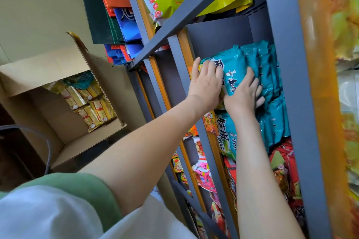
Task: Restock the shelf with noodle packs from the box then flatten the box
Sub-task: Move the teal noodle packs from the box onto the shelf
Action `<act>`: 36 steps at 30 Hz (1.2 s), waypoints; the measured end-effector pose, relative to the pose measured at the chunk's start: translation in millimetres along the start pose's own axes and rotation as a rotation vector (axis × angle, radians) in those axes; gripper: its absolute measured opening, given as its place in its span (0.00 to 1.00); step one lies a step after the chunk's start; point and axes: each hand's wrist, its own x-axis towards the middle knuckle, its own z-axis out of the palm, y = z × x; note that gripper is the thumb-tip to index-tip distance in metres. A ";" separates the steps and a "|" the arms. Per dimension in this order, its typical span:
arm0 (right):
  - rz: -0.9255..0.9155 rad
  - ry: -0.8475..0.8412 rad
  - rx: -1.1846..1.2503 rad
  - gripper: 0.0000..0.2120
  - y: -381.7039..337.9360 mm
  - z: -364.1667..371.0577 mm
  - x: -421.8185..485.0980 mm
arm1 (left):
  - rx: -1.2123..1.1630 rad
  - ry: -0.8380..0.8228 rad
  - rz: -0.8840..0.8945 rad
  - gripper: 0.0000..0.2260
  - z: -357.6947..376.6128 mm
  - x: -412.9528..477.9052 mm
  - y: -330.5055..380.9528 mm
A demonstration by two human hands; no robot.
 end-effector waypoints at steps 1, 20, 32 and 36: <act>0.006 0.028 -0.009 0.40 -0.3 2.3 -3.5 | 0.000 0.002 0.009 0.26 0.0 -0.6 0.5; -0.711 0.126 0.127 0.35 -144.0 58.8 -122.0 | -0.174 0.227 -0.463 0.19 -19.4 -126.8 -169.2; -1.006 -0.562 0.238 0.26 -247.9 251.7 -121.9 | -0.170 0.114 -0.888 0.12 90.8 -182.7 -336.6; -0.983 -0.616 0.241 0.27 -270.7 360.5 -104.2 | -0.254 0.082 -1.021 0.13 179.4 -175.1 -409.7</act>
